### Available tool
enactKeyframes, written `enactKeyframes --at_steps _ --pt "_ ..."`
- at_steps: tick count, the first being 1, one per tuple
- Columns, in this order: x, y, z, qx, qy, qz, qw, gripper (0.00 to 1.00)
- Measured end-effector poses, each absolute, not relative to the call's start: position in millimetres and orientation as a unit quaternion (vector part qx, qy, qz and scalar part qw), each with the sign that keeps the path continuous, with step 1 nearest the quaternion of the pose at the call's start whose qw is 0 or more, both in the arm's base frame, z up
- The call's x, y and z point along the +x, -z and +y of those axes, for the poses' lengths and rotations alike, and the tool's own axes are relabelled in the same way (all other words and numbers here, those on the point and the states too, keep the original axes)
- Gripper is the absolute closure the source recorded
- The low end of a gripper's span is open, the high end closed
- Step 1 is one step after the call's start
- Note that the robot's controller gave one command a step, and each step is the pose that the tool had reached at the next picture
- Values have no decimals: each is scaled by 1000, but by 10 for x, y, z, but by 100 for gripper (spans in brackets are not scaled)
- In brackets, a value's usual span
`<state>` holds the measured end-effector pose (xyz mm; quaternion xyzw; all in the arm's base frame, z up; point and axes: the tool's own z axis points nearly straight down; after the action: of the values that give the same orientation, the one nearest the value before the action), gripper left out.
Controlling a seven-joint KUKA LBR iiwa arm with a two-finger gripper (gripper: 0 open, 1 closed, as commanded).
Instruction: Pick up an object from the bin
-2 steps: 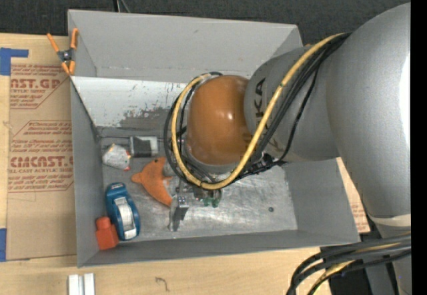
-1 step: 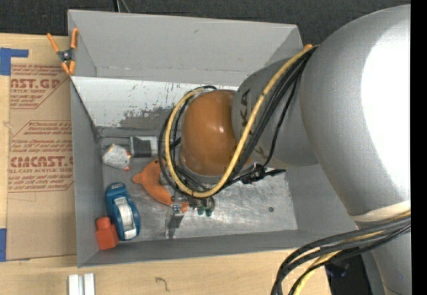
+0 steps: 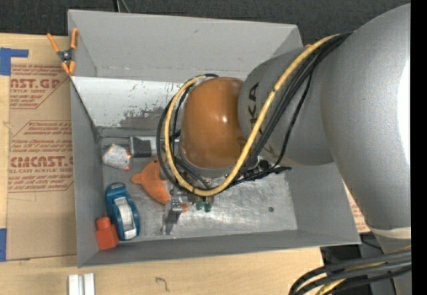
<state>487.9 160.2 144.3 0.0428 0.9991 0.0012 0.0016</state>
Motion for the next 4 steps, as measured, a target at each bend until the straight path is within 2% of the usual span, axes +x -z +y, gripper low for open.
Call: enactKeyframes --at_steps 1,2,3,4 --pt "4976 -945 1593 115 -2 993 3 0" --pt "5042 -786 1581 66 -5 998 17 100" --pt "5042 -786 1581 66 -5 998 17 100" --pt "5022 -838 1579 65 -3 998 11 100"
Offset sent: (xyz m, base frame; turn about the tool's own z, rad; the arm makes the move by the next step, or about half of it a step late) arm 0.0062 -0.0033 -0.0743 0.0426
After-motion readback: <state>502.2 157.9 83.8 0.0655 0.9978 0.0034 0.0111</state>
